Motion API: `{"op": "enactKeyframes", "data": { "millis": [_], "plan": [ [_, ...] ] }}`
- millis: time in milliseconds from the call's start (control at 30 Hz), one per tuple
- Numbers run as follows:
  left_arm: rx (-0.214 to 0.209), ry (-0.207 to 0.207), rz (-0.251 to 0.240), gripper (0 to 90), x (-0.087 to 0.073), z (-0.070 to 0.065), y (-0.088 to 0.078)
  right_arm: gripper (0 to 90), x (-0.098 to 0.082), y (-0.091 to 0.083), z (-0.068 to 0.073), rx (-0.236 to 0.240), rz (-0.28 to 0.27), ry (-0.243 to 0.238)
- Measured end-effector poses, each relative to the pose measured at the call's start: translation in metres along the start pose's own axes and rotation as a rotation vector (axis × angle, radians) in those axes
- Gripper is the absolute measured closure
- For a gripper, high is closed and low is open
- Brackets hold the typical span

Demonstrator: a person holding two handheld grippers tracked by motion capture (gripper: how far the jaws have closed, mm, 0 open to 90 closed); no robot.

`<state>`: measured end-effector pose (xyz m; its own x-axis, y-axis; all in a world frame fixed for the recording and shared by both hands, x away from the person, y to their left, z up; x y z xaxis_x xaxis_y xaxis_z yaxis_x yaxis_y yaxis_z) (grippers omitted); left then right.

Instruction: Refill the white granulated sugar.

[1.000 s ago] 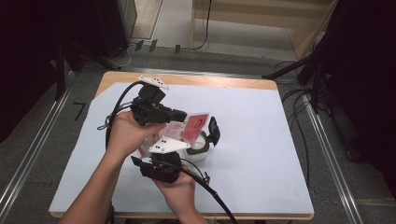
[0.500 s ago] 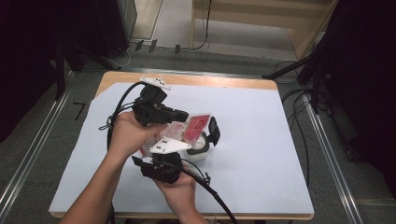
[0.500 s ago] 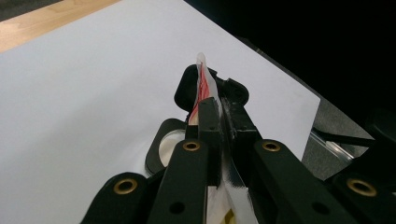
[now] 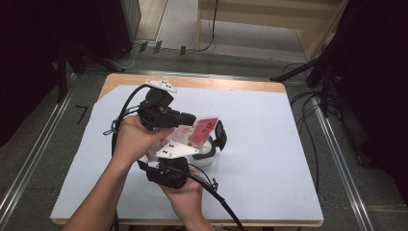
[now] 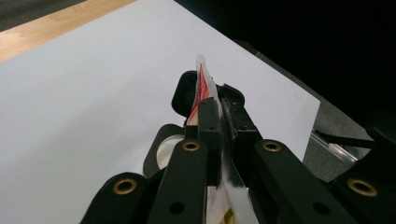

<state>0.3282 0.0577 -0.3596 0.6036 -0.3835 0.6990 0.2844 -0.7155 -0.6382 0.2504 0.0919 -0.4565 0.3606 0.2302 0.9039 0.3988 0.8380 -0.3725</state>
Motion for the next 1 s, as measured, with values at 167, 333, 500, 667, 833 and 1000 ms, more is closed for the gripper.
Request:
{"op": "enactKeyframes", "data": {
  "millis": [167,333,500,667,833,1000],
  "plan": [
    [0.006,-0.004,0.001,87.6,-0.001,0.002,0.001,62.1,-0.001,0.002,0.000,0.012,0.013,0.006],
    [-0.004,-0.002,0.015,87.1,-0.003,0.003,-0.002,61.7,-0.002,0.003,0.001,0.008,0.016,-0.008],
    [-0.006,-0.005,0.037,87.1,-0.007,0.008,-0.006,62.0,-0.006,0.005,0.003,0.010,0.032,-0.036],
    [-0.013,-0.005,0.061,86.7,-0.009,0.009,-0.008,61.4,-0.008,0.006,0.003,0.016,0.035,-0.039],
    [-0.020,-0.014,0.092,86.2,-0.013,0.011,-0.011,60.9,-0.013,0.009,0.005,0.020,0.046,-0.053],
    [-0.017,-0.014,0.118,86.0,-0.016,0.013,-0.011,59.9,-0.017,0.012,0.006,0.031,0.054,-0.056]
  ]
}}
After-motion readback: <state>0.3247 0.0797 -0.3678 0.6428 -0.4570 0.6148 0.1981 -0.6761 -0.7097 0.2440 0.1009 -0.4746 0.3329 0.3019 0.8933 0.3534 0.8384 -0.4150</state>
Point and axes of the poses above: each handheld gripper's, and its own axes: y roughly forward along the jaws, x roughly out of its top, z roughly to its left, the point moved 8 cm from there along y, roughly forward along the jaws, and after that the axes turned 4 degrees about -y, right-handed, at the moved point
